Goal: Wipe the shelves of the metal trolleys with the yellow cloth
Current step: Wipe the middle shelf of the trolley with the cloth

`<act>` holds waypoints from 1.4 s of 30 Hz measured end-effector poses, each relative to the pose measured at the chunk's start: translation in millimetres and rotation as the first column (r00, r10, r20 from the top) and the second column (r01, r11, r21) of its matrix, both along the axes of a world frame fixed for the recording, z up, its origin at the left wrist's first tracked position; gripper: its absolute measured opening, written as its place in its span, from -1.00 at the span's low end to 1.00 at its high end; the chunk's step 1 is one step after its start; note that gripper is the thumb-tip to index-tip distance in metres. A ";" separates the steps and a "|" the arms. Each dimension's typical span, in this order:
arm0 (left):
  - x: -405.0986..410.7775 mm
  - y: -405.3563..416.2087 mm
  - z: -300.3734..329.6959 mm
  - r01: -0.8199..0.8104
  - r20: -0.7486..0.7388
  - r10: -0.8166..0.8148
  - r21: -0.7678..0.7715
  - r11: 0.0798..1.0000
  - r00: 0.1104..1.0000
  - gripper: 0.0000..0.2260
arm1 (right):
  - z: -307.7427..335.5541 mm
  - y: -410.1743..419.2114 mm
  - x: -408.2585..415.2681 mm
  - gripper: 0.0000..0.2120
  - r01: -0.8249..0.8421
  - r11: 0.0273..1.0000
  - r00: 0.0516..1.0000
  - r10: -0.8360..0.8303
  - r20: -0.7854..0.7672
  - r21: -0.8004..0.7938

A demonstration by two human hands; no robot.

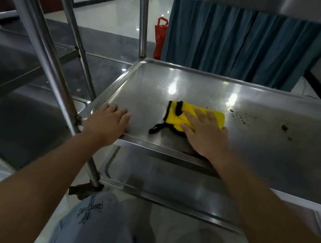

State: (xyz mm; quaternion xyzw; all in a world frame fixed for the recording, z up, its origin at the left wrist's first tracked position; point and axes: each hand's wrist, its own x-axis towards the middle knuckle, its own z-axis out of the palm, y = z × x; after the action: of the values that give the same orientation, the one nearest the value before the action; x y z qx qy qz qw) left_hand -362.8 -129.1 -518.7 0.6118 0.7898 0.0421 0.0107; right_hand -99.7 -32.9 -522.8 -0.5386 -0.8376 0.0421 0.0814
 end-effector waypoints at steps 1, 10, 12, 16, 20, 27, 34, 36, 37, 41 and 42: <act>1.8 0.9 1.3 -0.012 0.003 0.012 -0.027 1.000 1.000 -0.50 | -0.2 3.1 23.0 -0.51 0.052 0.999 0.999 -0.052 -0.002 -0.015; 63.7 23.8 -1.7 -0.018 -0.001 0.018 0.014 1.000 1.000 -0.46 | 6.7 -1.4 -27.6 -0.54 0.071 0.995 0.997 -0.073 -0.016 -0.074; 59.7 24.4 -5.1 -0.035 0.005 0.035 0.045 0.998 0.999 -0.47 | 6.7 -2.9 -64.0 -0.55 -0.074 0.995 0.997 0.073 -0.020 -0.074; 54.0 21.6 -8.6 -0.057 0.029 0.055 0.092 0.994 0.998 -0.44 | 9.0 6.5 -90.9 -0.55 -0.139 0.988 0.990 0.136 -0.049 -0.067; 53.9 22.1 -8.4 -0.058 0.034 0.054 0.124 0.991 0.998 -0.44 | 0.8 16.4 -53.1 -0.53 -0.072 0.997 0.997 0.072 -0.035 -0.004; 56.2 20.3 -9.6 0.001 0.029 -0.003 0.066 0.998 1.000 -0.43 | 1.5 24.8 87.4 -0.52 0.257 0.966 0.963 -0.257 -0.086 -0.015; 91.5 31.1 2.2 0.179 0.096 -0.186 0.076 0.981 0.978 -0.71 | 4.8 -21.4 71.4 -0.52 0.347 0.938 0.936 -0.346 -0.062 0.015; 123.4 43.5 7.4 0.244 0.135 -0.249 0.050 0.968 0.959 -0.73 | -0.4 -38.4 49.6 -0.51 0.231 0.972 0.970 -0.225 -0.089 0.053; 138.5 48.9 8.5 0.244 0.155 -0.247 0.043 0.969 0.956 -0.74 | -2.5 -44.4 45.5 -0.51 0.179 0.982 0.980 -0.173 -0.100 0.060; 163.4 58.9 -1.8 0.206 0.090 -0.219 0.138 0.969 0.972 -0.70 | -4.1 -44.2 83.4 -0.50 0.096 0.994 0.988 -0.089 -0.124 0.058; 162.8 58.2 -6.3 0.239 0.041 -0.247 0.142 0.961 0.968 -0.65 | -4.5 -42.1 101.8 -0.50 0.111 0.992 0.987 -0.102 -0.128 0.067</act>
State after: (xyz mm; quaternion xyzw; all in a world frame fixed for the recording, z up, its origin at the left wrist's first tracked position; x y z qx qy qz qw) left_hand -200.1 -70.9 -525.0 0.7020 0.7033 0.1119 -0.0030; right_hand 2.1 -75.0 -527.4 -0.5756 -0.8019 0.0402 0.1552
